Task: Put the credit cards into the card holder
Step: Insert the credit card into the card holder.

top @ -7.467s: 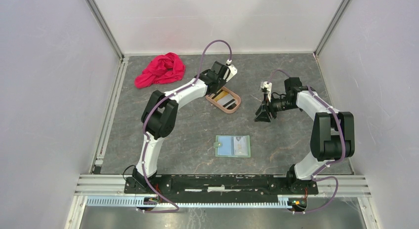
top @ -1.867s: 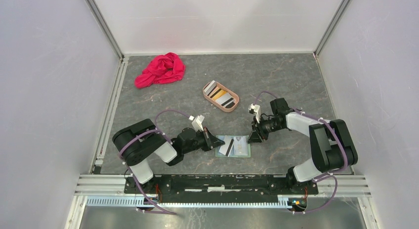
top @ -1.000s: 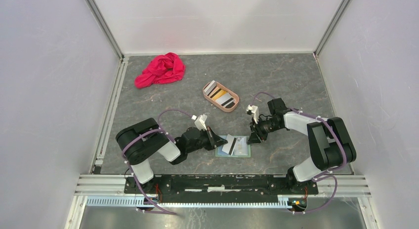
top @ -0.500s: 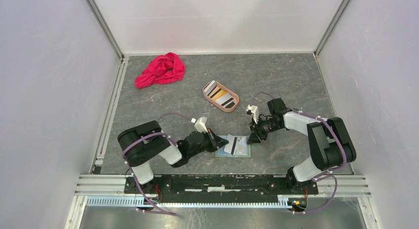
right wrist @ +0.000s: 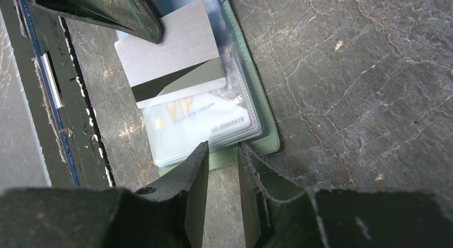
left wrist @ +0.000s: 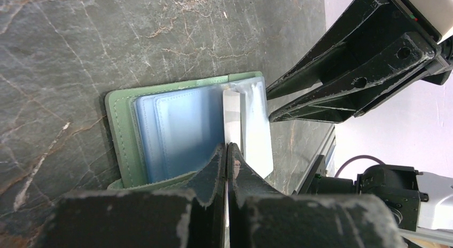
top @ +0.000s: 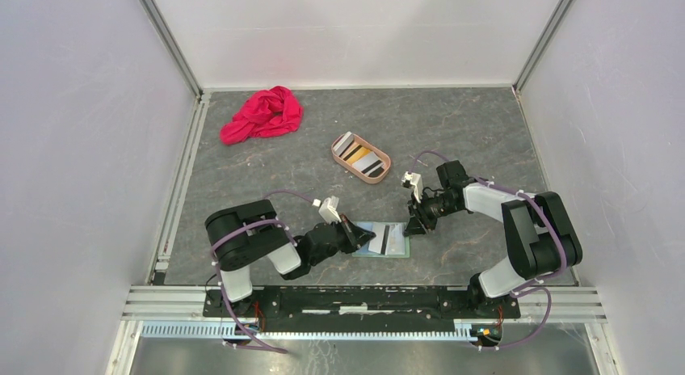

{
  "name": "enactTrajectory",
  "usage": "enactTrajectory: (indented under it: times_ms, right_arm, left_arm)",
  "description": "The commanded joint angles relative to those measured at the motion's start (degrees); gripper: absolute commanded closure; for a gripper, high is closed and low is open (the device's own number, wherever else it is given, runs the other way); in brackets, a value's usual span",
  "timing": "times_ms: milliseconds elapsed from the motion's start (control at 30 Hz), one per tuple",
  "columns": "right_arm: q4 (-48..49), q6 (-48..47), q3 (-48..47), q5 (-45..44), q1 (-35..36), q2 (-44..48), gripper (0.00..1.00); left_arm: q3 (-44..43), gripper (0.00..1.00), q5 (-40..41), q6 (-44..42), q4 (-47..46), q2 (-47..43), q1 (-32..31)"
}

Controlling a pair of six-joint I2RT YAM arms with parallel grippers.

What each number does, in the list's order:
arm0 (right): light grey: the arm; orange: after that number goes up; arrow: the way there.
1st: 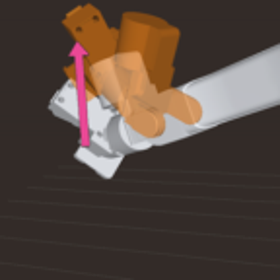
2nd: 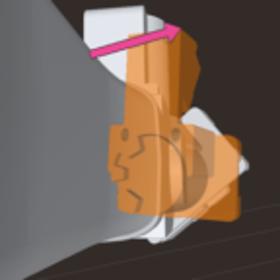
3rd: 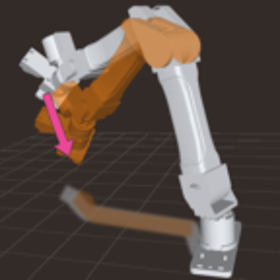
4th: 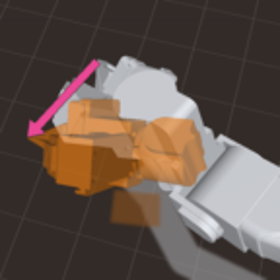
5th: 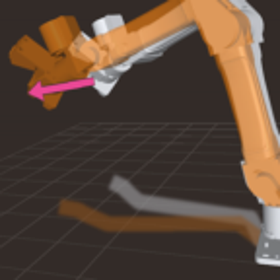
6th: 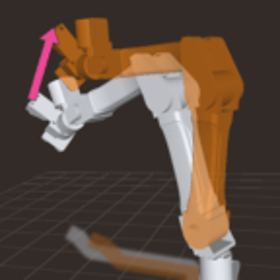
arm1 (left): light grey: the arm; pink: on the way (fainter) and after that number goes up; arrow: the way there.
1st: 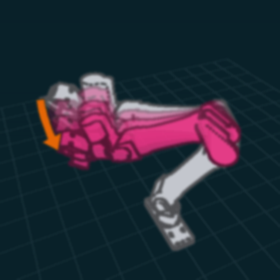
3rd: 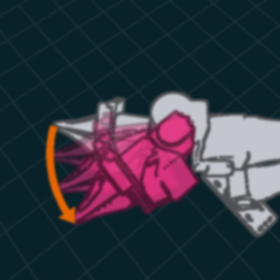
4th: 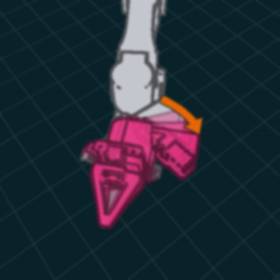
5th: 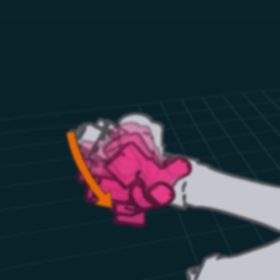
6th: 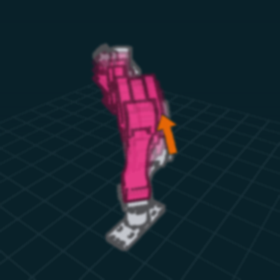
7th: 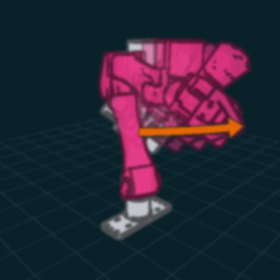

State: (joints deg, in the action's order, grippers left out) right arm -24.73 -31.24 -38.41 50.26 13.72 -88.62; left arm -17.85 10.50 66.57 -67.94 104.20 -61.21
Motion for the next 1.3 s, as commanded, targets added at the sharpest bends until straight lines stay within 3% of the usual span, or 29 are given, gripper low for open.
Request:
enactTrajectory:
  times_ms: [0, 233, 667, 933, 1267]
  right_arm:
    - [0.4, 0.3, -1.0, 0.2, 0.6, -0.1, 0.68]
    - [0.6, 0.4, -1.0, 0.3, 0.6, 0.0, 0.68]
    - [0.6, 0.4, -0.8, 0.5, 0.8, -0.1, 0.68]
    - [0.7, 0.5, -0.8, 0.6, 1.0, 0.0, 0.68]
    - [0.6, 0.5, -0.9, 0.6, 0.9, 0.0, 0.68]
  left_arm:
    - [0.6, 0.98, 5.1, -4.1, 0.5, -0.7, -0.4]
    - [-1.7, 0.98, 5.8, -8.2, 2.5, -0.7, -0.7]
    - [-2.1, 0.98, 10.3, -2.7, -7.4, 7.6, -5.3]
    - [-4.8, 0.98, 5.4, -0.6, -9.4, 10.8, -5.5]
    - [-6.3, 0.68, 2.8, -0.7, -2.8, 6.8, -5.9]
